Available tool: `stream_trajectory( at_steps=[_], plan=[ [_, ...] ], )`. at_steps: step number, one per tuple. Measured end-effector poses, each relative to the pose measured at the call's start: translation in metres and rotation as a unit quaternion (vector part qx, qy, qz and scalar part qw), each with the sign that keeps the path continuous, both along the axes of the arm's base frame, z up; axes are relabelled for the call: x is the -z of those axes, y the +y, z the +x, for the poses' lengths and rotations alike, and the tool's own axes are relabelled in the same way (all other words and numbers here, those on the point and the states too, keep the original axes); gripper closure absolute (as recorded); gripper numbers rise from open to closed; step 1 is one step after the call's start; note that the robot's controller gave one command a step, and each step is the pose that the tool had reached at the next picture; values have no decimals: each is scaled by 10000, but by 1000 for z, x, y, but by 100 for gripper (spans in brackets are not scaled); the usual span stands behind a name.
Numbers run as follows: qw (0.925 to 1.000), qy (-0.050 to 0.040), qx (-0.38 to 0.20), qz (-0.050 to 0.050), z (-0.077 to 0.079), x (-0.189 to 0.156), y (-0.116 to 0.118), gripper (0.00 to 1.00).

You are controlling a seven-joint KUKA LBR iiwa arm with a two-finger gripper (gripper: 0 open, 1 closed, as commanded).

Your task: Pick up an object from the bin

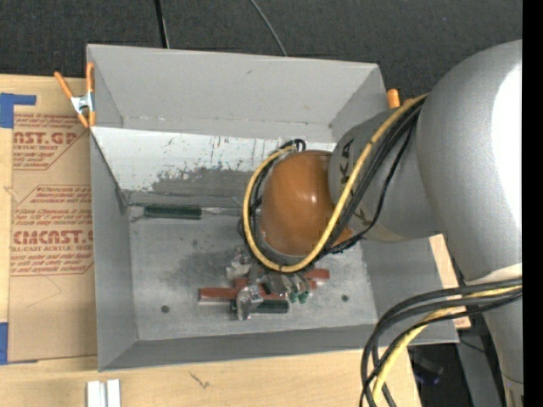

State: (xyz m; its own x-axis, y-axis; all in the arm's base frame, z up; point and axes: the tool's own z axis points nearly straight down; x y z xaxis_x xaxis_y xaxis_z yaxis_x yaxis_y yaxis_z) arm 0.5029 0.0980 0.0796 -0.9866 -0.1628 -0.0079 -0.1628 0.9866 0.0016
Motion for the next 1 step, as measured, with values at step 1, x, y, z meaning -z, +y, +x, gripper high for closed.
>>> stream_trajectory(
  at_steps=[1],
  plan=[
    [10000,0,1,1,0,0,0,100]
  ],
)
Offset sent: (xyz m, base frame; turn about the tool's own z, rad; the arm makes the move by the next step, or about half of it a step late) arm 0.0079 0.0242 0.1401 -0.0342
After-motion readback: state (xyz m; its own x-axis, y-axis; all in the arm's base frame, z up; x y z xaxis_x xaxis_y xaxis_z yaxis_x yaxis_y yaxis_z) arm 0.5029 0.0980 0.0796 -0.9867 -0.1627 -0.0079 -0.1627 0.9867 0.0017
